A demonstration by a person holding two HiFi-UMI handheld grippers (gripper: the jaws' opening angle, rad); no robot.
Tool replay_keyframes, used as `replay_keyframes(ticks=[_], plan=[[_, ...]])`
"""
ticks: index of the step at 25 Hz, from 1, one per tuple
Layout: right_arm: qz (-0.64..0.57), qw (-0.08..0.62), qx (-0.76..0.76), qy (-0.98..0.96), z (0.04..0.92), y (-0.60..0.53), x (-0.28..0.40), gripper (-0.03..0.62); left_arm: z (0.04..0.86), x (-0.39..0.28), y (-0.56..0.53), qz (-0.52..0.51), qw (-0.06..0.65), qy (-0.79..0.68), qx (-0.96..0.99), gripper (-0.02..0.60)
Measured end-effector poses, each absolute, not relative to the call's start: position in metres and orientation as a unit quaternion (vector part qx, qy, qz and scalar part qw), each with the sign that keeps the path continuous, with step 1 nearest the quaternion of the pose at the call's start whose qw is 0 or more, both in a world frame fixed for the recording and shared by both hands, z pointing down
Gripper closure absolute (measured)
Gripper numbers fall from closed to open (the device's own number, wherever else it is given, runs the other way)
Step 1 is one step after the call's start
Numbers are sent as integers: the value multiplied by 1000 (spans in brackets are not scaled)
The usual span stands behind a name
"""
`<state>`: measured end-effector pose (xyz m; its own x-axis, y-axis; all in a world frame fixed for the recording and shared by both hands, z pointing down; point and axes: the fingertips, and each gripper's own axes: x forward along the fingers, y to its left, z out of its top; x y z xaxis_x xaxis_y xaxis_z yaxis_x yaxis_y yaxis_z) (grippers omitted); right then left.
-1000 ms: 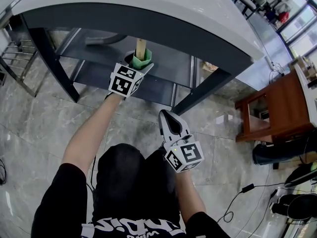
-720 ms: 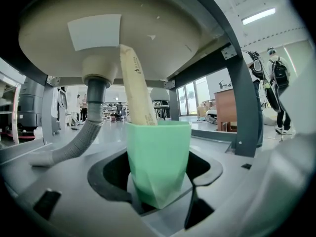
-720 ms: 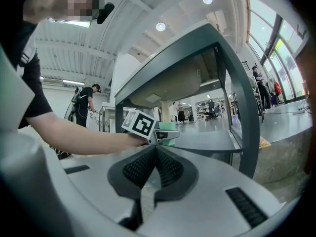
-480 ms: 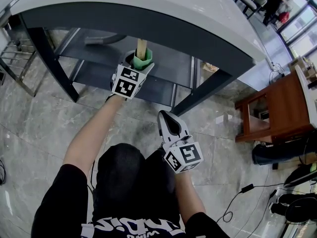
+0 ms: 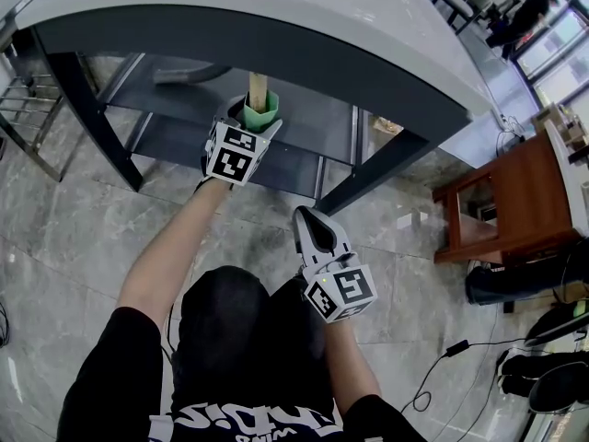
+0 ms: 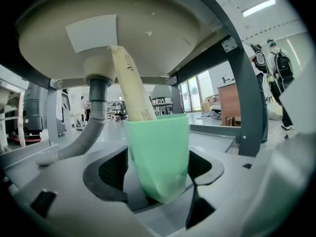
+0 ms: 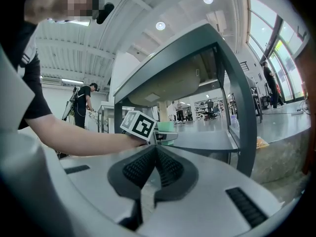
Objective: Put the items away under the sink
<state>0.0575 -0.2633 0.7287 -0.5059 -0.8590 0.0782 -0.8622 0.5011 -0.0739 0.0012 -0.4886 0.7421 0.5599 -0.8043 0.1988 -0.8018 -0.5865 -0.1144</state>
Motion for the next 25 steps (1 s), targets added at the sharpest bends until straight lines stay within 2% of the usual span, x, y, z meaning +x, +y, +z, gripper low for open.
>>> replay_keyframes(ticks=[8, 25], plan=[[54, 14, 495, -867, 729, -262, 55, 576, 742, -3, -485, -107, -3, 457, -883, 164], [53, -1, 486, -872, 727, -251, 48, 576, 729, -45, -383, -69, -34, 424, -902, 160]])
